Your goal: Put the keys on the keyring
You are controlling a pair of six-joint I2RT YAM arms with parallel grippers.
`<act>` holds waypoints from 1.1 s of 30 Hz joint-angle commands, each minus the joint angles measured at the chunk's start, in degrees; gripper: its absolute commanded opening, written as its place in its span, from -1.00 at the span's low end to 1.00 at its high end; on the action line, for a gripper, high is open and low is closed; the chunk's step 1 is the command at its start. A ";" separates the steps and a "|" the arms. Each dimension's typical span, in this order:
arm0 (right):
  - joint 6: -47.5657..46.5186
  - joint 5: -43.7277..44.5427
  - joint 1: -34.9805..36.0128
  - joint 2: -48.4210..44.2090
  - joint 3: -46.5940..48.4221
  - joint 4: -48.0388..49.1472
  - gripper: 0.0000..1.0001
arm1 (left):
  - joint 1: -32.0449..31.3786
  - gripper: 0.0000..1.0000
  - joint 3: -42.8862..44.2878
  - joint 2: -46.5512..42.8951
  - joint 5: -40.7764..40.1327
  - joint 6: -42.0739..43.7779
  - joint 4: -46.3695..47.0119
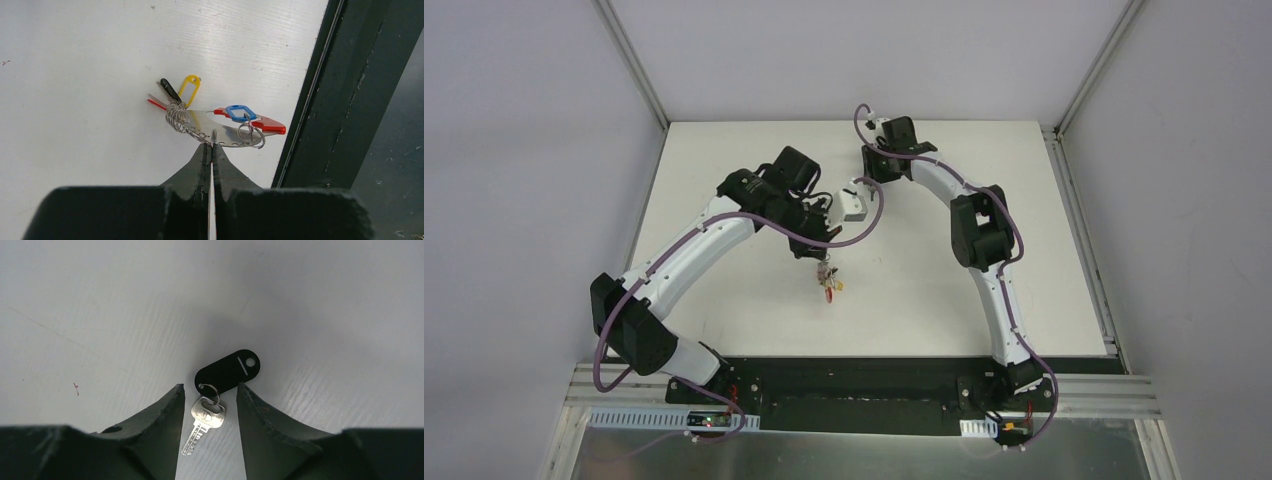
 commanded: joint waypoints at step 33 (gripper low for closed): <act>-0.30 0.17 -0.04 -5.05 -3.47 -0.99 -0.76 | -0.60 -1.00 2.64 0.93 2.06 0.87 -1.50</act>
